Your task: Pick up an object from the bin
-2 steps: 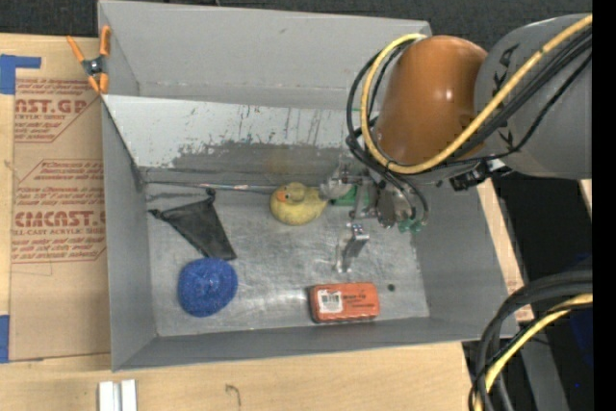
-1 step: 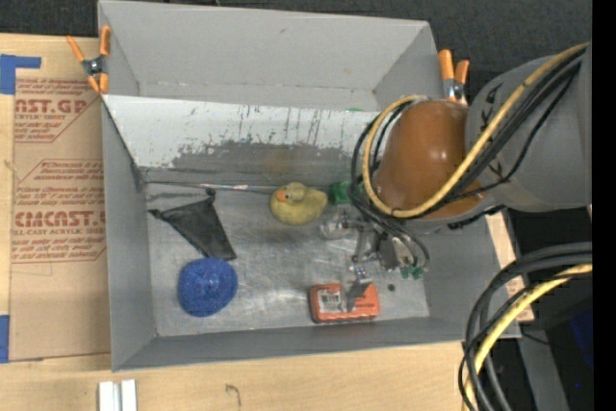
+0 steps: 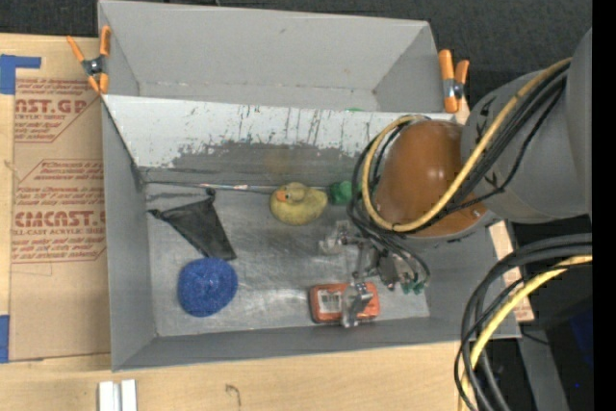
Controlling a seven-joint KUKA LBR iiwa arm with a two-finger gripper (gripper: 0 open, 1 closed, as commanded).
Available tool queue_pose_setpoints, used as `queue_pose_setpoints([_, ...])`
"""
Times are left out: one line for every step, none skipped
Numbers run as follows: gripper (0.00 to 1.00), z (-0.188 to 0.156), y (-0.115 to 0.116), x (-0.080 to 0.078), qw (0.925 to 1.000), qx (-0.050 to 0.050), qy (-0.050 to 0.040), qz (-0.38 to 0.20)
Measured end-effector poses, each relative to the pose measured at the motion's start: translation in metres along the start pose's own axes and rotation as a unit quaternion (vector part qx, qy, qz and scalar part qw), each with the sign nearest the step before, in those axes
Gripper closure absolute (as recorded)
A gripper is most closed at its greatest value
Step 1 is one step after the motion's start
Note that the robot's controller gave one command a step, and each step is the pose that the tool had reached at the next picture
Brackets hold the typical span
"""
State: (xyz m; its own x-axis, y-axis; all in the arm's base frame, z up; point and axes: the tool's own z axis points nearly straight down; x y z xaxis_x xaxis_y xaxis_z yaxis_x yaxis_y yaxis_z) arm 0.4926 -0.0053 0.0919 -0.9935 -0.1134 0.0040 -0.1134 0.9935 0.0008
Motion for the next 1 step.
queue_pose_setpoints([0.0, -0.0344, -0.0092, 0.0106, 0.9951, 0.0, -0.002, -0.099])
